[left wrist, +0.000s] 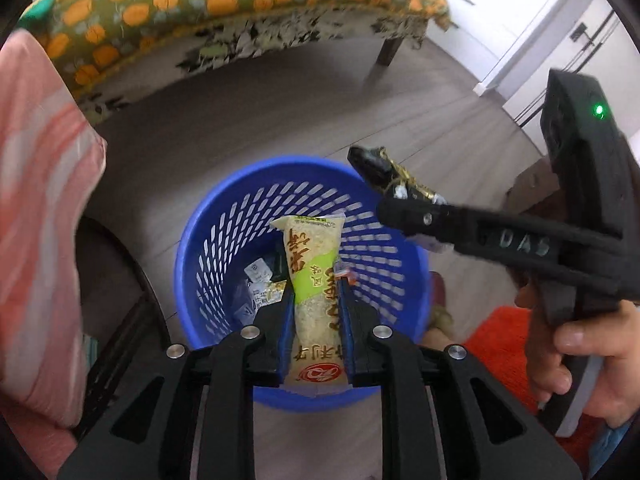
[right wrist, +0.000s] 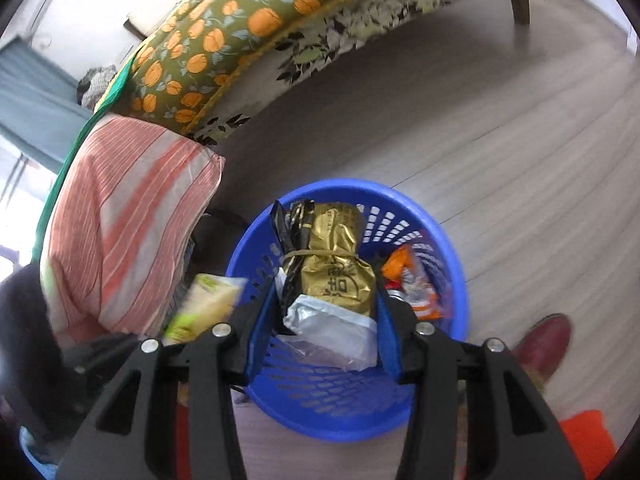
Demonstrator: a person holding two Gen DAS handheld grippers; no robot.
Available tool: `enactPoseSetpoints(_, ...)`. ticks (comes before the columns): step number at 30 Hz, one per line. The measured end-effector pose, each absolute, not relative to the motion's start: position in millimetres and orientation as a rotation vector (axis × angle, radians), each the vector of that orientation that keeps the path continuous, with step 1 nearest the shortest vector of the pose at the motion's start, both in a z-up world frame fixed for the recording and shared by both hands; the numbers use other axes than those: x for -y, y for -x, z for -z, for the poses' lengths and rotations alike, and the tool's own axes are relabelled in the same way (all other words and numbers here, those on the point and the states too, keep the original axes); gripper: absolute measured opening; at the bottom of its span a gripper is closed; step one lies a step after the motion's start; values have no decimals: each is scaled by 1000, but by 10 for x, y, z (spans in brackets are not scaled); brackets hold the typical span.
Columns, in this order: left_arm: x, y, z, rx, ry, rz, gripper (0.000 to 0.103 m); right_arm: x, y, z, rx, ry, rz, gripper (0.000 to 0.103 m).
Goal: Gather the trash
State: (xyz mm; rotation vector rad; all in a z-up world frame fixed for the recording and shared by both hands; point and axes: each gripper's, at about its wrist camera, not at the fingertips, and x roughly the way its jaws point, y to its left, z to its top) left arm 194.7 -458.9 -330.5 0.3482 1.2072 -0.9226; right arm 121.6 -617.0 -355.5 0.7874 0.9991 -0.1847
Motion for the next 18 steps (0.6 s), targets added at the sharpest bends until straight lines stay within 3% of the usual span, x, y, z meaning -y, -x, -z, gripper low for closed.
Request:
enactPoseSetpoints(3,4577,-2046,3475,-1215,-346,899,62,6270,-1264,3749,-986,-846,199,80)
enactPoseSetpoints(4,4547,-2044,3475,-1204,-337,887,70,6289,-1249,3764,-981,-852,209,80)
enactPoseSetpoints(7,4440,-1987,3367,-1174,-305,869,76,6363,-1174,3703,-960,-848,241,82)
enactPoseSetpoints(9,4381,-1915,3235,-1152,-278,881,80,6412,-1082,3540,-932,-839,274,89)
enactPoseSetpoints(13,4235,-1630,2752,-999,-264,847,97,6348,-908,3087,-911,-745,328,98)
enactPoseSetpoints(18,3999,-1274,2295,-906,-251,874,98,5968,-439,2433,-904,-500,457,98)
